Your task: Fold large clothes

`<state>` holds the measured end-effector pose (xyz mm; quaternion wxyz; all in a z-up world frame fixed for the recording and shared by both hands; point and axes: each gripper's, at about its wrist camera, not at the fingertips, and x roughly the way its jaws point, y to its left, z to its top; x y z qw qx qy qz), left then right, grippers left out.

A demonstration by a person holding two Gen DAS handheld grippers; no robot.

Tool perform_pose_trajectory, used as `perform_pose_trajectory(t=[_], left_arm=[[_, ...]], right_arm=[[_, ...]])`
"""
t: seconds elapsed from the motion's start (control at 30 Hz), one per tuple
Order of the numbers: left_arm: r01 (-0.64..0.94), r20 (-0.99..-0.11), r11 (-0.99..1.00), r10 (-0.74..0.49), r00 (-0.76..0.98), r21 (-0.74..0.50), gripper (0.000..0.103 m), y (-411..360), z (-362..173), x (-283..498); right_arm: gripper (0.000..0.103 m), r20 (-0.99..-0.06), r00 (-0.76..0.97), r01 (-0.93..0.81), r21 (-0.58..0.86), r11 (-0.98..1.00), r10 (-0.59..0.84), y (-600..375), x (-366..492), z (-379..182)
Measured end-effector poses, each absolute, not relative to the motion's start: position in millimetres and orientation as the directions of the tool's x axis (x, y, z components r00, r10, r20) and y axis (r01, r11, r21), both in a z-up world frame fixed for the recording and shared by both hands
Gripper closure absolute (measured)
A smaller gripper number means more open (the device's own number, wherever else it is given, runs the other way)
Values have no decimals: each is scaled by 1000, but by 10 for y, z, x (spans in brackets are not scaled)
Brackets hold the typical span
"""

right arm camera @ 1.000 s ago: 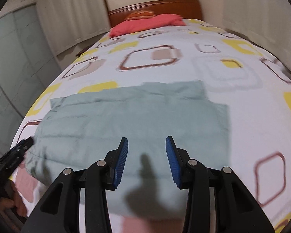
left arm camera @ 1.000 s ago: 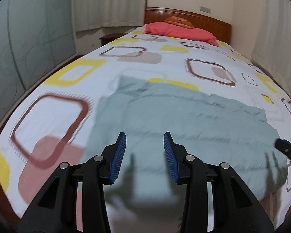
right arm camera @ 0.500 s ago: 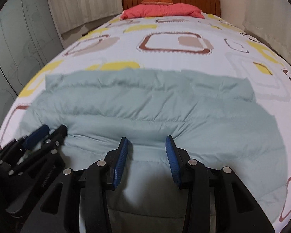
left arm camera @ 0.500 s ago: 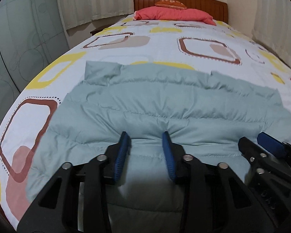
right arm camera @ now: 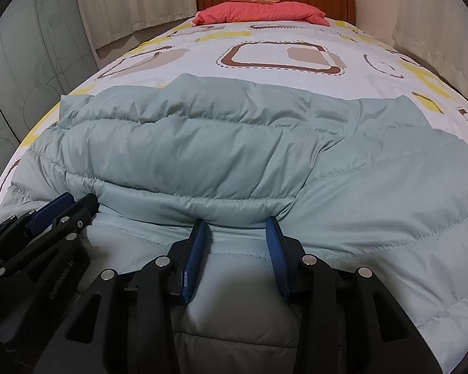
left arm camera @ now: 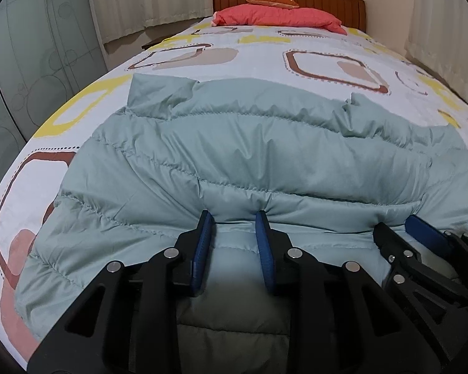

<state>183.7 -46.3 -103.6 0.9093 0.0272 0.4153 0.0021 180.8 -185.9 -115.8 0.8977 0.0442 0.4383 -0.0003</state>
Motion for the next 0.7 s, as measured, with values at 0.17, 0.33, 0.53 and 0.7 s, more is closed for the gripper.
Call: perform_pose_trajectory(t=[0.17,0.33,0.53,0.7], left_arm=[[-11,-753,1000,-3,658,-14,70,-253,-842,1719],[-123,-724,988,18,689,-93,49,263,-621,1538],[-312,-727,875,-64,683,-370,41,1069,-709,1359],[-400,-718,724,-188,670,-562,34,1420,-1041,1291]], right_arm=[[63,-780,624,39,90,995,46,-1872,1798,-1152],[62,-775,630,38,93,995,48,-1877,1797,-1149],[62,-771,635,38,91,995,46,-1877,1799,-1143],[62,-769,637,37,94,995,49,-1878,1795,-1142]])
